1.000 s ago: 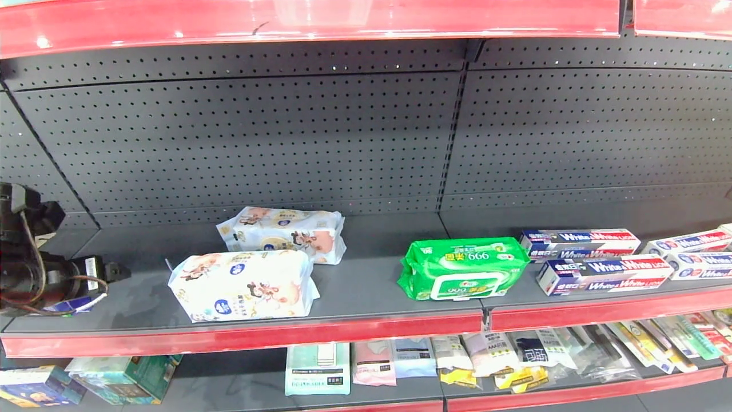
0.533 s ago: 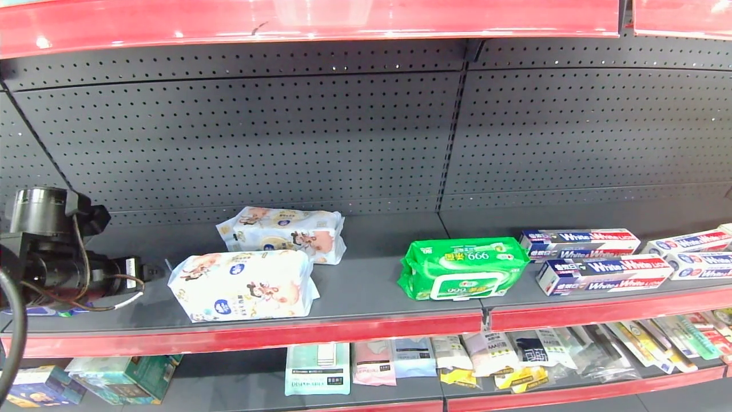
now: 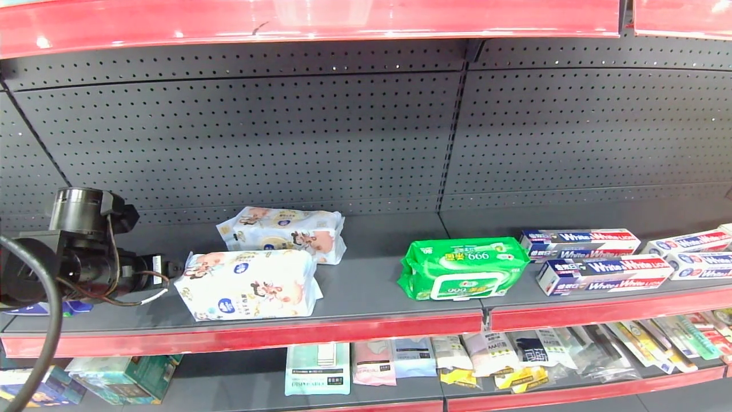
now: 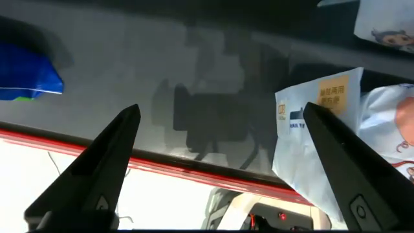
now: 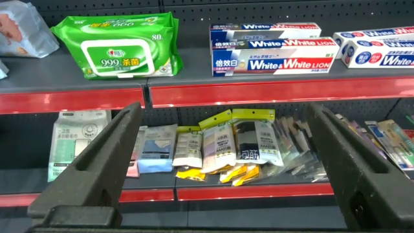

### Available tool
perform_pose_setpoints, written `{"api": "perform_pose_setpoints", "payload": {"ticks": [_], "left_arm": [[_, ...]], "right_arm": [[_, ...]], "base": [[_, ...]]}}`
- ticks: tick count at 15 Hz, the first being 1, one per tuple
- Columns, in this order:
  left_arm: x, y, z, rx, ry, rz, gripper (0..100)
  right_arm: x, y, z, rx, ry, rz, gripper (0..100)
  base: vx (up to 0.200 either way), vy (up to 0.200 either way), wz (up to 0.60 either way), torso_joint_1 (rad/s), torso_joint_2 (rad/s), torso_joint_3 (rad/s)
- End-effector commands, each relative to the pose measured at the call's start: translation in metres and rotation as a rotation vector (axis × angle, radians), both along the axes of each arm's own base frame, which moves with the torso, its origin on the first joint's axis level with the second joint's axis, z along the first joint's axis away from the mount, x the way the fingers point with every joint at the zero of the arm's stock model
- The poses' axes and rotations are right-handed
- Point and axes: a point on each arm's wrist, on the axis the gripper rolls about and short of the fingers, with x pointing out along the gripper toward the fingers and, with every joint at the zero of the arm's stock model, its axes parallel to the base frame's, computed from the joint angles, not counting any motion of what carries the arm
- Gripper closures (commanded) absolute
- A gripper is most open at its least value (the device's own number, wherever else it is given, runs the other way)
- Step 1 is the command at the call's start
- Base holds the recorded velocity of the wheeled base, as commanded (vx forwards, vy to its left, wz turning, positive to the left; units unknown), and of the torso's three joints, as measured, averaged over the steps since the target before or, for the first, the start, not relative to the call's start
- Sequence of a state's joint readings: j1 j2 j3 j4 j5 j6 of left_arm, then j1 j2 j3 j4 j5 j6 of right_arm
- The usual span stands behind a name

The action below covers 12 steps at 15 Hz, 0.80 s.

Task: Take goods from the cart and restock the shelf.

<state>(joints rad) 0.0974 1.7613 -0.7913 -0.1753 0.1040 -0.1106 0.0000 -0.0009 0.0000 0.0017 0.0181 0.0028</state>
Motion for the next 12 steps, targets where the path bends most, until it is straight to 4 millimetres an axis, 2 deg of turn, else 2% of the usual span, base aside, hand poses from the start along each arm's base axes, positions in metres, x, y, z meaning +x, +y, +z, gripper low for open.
{"api": "perform_pose_setpoints", "payload": {"ticks": [1, 12], "left_arm": [[0.000, -0.002, 0.000, 0.000, 0.001, -0.005, 0], [0.004, -0.013, 0.002, 0.002, -0.012, -0.044, 0]], "right_arm": [[0.000, 0.000, 0.000, 0.000, 0.001, 0.000, 0], [0.000, 0.000, 0.000, 0.000, 0.001, 0.000, 0]], "base": [[0.000, 0.000, 0.00, 0.000, 0.00, 0.000], [0.000, 0.000, 0.00, 0.000, 0.00, 0.000]]}}
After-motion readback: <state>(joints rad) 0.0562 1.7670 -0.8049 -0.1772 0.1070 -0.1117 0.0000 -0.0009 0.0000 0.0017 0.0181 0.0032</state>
